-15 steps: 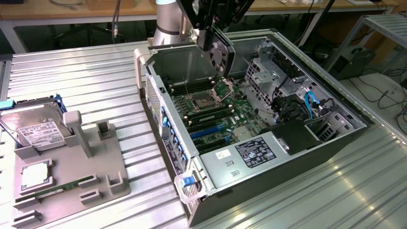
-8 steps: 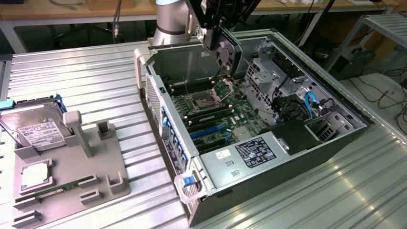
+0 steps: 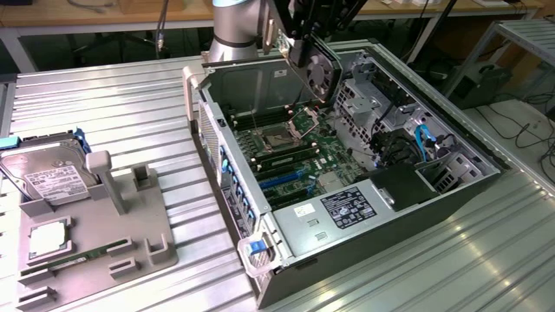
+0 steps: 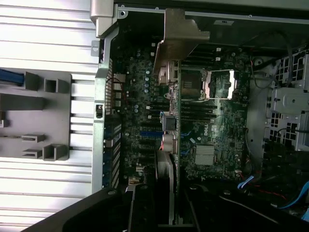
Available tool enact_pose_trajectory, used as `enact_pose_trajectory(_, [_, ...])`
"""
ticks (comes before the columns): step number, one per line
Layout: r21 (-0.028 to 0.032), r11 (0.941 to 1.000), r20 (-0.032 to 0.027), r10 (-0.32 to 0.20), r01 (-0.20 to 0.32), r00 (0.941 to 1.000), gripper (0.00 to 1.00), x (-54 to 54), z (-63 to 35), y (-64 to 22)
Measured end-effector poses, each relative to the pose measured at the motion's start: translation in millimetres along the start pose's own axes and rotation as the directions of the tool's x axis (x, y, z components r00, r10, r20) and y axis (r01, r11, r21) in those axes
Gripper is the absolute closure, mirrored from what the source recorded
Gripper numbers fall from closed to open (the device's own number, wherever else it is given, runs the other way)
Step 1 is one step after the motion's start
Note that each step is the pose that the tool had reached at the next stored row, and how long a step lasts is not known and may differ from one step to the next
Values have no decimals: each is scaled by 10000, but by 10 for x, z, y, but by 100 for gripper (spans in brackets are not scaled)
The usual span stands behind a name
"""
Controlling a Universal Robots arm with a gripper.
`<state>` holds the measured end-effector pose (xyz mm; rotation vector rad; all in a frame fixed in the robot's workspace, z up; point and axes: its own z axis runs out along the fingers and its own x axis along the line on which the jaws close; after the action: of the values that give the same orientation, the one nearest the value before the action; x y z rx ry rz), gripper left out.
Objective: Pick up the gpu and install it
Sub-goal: 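Pick up the gpu and move the gpu toward the slot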
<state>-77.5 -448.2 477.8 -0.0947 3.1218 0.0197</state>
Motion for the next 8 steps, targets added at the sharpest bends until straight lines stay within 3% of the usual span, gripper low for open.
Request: enact_pose_trajectory(8, [0, 10000, 0, 0, 0, 10000, 72, -114, 9, -7])
